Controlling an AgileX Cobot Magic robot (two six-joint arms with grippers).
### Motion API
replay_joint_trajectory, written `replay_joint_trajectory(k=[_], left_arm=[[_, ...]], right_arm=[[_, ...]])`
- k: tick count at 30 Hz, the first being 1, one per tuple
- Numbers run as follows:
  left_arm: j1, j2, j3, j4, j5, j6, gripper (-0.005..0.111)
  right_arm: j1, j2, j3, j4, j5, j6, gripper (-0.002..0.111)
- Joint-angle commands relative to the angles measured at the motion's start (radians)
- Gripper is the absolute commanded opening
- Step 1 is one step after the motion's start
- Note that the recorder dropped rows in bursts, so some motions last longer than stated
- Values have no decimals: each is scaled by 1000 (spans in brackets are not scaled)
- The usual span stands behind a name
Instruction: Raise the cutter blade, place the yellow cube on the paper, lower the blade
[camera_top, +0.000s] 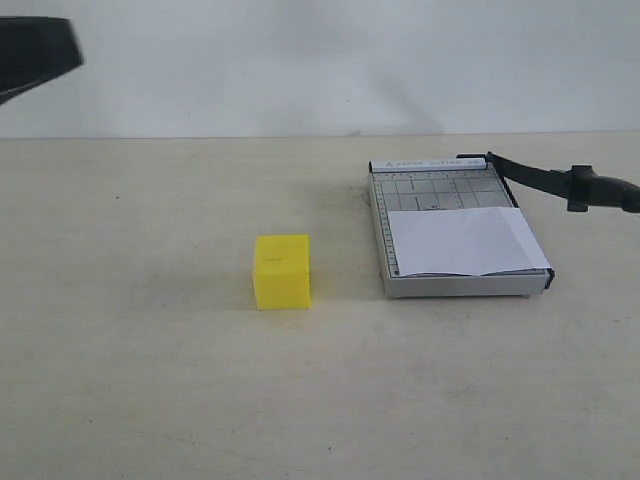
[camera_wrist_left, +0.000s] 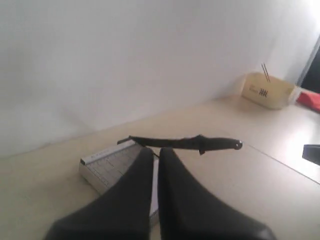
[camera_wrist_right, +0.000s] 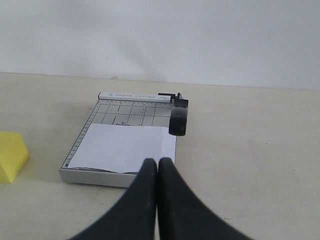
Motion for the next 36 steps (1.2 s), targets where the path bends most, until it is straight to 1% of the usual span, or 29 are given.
replay_joint_trajectory(k=[1,2,3,4,6,8,10,12,16,19,24,26,30,32,36], left_arm=[[-70,298,-159,106,-16,37,4],[-98,332,-168,106,12,67,4],[-160,383,-169,92,90,129,4],[-193,406,-169,92,136,163,4],[-290,488,-169,71,266,296,4],[-342,568,-173,-45,291,441,4],[-369,650,-201,-173,289,509,4],[-384,730,-257,-219,275,568,4],[-425,825,-340,-219,279,579,4],[-465,886,-416,-219,293,626,4],[-538,994,-537,-219,400,656,4],[-559,1042,-590,-219,416,678,4],[-590,1131,-688,-219,423,701,4],[-603,1185,-738,-219,452,701,4],[-605,1274,-804,-219,476,701,4]], right_arm=[[-4,-4,4,3,-11,-1,0],[-4,-4,4,3,-11,-1,0],[-4,-4,4,3,-11,-1,0],[-4,-4,4,3,-11,-1,0],[-4,-4,4,3,-11,-1,0],[-4,-4,4,3,-11,-1,0],[-4,-4,4,3,-11,-1,0],[-4,-4,4,3,-11,-1,0],[-4,-4,4,3,-11,-1,0],[-4,-4,4,3,-11,-1,0],[-4,-4,4,3,-11,-1,0],[-4,-4,4,3,-11,-1,0],[-4,-4,4,3,-11,-1,0],[-4,-4,4,3,-11,-1,0],[-4,-4,4,3,-11,-1,0]])
